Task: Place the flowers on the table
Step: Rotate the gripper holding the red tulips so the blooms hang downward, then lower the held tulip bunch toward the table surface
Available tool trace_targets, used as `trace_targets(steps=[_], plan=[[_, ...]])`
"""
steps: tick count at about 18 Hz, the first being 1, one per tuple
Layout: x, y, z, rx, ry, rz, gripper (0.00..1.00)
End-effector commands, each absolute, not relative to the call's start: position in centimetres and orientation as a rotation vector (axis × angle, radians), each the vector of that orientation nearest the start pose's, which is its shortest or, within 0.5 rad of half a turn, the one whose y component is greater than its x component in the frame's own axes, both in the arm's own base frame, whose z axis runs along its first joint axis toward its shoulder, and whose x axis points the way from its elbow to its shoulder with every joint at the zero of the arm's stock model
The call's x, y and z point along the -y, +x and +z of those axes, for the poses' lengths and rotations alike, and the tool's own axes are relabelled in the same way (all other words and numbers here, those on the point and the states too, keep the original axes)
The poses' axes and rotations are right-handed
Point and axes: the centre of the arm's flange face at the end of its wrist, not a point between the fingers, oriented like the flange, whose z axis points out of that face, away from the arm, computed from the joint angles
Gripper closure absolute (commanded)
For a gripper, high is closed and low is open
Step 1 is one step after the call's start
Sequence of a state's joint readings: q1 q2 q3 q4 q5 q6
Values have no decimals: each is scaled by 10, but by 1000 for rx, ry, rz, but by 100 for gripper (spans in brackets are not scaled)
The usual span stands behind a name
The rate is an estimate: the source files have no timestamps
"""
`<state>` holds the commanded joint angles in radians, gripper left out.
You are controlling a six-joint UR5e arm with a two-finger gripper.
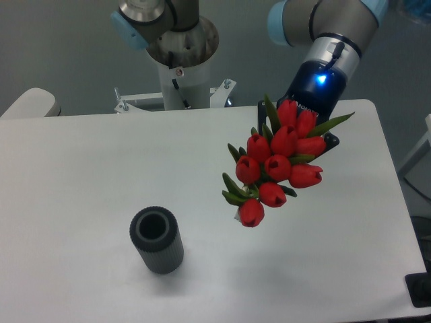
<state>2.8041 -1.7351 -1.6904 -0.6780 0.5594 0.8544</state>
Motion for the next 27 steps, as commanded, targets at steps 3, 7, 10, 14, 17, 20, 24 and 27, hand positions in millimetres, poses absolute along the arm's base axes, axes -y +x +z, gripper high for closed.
trace_targets(steps=[3,7,10,14,17,20,24,27], plan=[[-383,-449,478,48,-2124,92,68],[-371,-446,459,44,-2203,152,68],[-362,-440,454,48,-2275,225,68],[-349,-423,436,-2,-2397,326,68],[-340,-424,422,-14,-2493,393,68],[-334,-433,406,1,-2589,441,68],[-327,-446,385,47,-2697,479,68],[-323,-454,367,81,-2766,482,68]])
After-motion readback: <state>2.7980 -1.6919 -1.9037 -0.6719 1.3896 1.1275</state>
